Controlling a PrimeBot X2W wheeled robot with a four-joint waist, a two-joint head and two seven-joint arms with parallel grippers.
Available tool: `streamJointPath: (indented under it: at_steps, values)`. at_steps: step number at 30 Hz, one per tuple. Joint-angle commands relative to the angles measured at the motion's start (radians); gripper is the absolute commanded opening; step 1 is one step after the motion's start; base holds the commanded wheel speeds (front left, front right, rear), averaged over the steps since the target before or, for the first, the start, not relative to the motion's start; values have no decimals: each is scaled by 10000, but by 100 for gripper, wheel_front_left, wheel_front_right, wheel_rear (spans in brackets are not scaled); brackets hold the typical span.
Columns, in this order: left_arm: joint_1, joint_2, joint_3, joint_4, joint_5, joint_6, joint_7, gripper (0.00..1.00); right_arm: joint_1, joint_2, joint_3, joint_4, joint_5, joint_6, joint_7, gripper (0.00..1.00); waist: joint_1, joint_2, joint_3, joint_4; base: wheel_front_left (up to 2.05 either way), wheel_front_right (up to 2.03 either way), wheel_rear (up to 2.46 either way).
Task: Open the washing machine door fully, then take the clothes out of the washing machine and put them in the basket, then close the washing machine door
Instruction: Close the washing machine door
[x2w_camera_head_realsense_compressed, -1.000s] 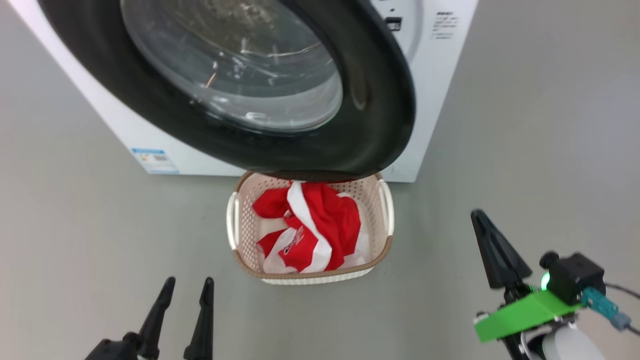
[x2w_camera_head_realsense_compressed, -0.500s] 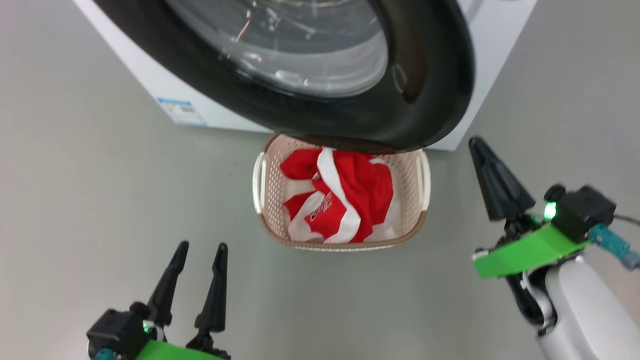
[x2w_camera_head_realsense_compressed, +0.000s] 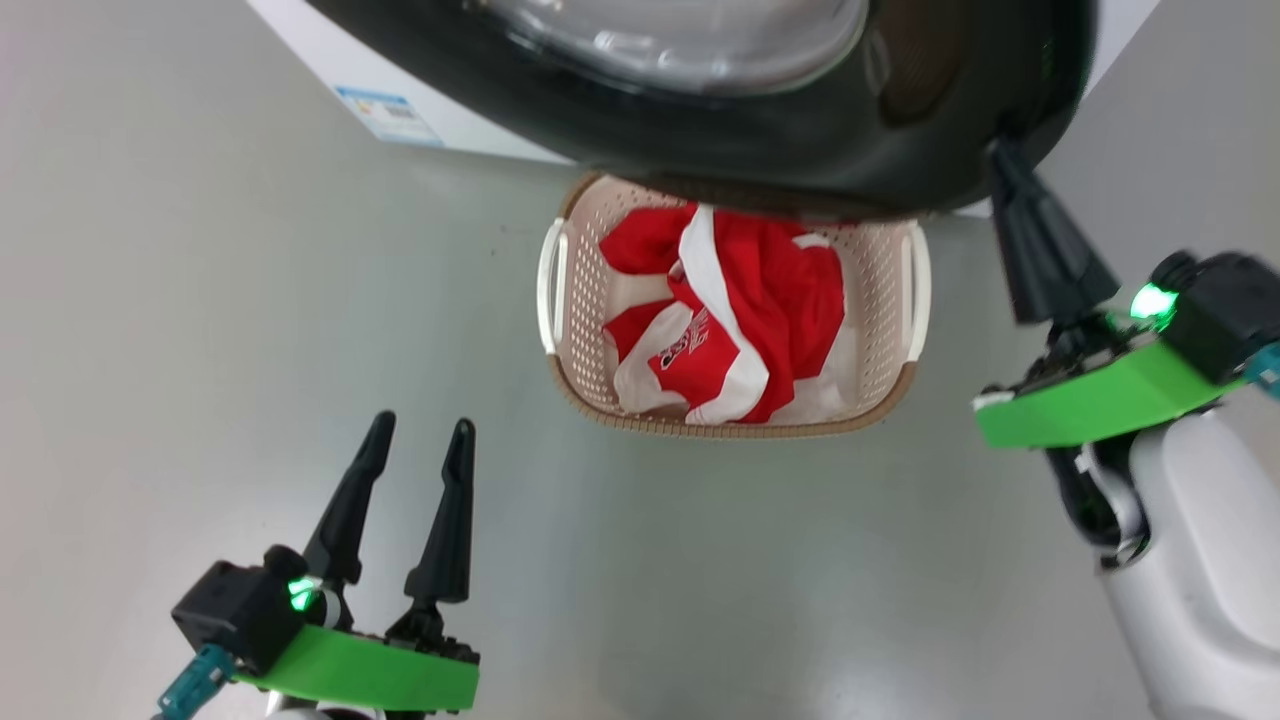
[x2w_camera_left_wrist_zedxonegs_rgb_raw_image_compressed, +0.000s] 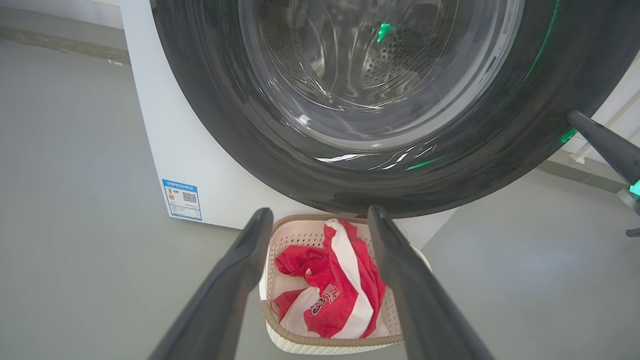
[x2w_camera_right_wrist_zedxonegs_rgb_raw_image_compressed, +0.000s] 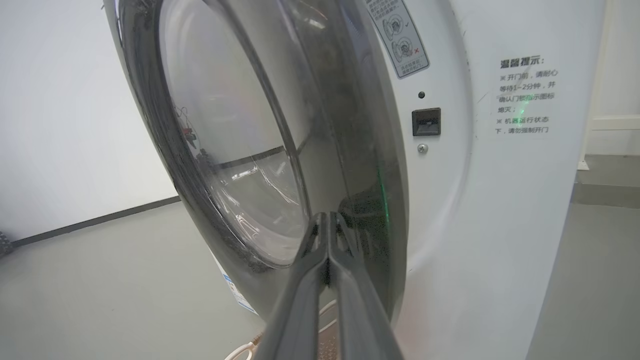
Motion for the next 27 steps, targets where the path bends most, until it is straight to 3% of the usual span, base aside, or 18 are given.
streamJointPath:
  at_steps: [1,16,27]
  values:
    - [-206,105,269,-314,-72,-24,-120,100,-251,60,-7,-294,132,62,-63,0,0,0,380,179,0,0,0]
    - [-949,105,-184,-646,-385,119,-120,100,-2041,-431,-415,-304,98,62,-63,0,0,0,1560,440,0,0,0]
    - [-1139,105,-310,-795,-422,111,-120,100,-2946,-404,-718,-319,129,62,-63,0,0,0,1935,483,0,0,0]
